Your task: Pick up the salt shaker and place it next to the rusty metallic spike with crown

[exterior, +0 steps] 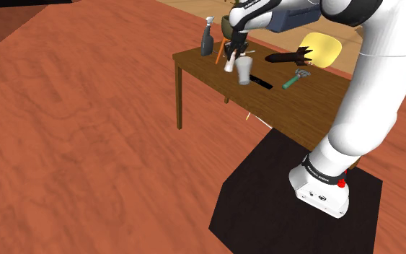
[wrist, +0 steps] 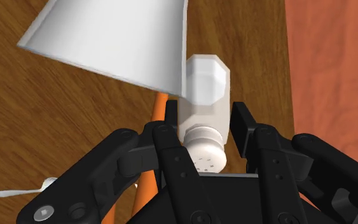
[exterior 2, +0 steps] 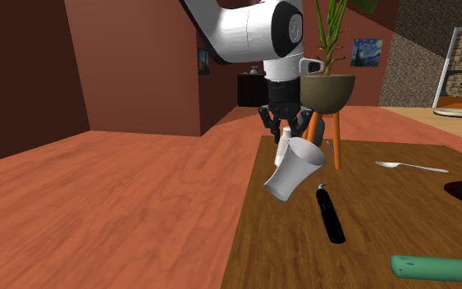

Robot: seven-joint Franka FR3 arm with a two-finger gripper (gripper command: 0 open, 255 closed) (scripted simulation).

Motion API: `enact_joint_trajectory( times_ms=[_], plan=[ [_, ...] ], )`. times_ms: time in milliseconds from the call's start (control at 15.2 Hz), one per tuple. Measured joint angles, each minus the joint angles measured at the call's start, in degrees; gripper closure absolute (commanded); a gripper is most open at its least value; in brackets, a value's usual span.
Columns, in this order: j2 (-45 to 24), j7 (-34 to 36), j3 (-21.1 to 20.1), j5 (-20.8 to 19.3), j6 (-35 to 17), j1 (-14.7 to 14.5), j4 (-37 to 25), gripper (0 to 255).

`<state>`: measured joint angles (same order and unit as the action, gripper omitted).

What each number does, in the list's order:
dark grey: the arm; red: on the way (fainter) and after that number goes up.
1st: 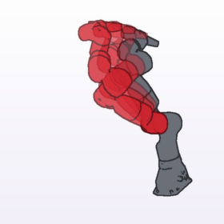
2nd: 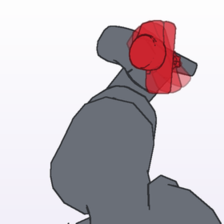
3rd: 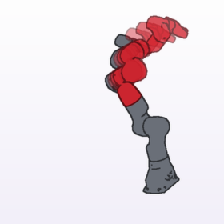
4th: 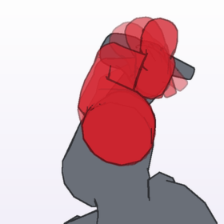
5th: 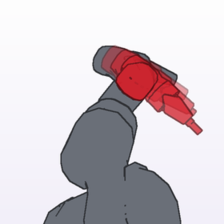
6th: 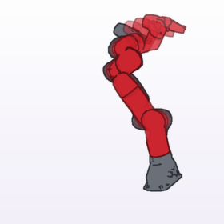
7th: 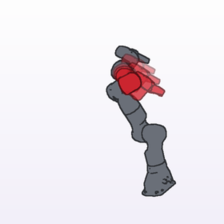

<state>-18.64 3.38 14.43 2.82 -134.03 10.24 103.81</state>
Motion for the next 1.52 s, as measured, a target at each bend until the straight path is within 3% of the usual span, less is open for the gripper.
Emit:
enact_joint_trajectory(
  times_ms=[1518],
  plan=[
    [4.57, 0.46, 0.6, -1.42, 16.07, -0.25, -11.64, 255]
  ],
)
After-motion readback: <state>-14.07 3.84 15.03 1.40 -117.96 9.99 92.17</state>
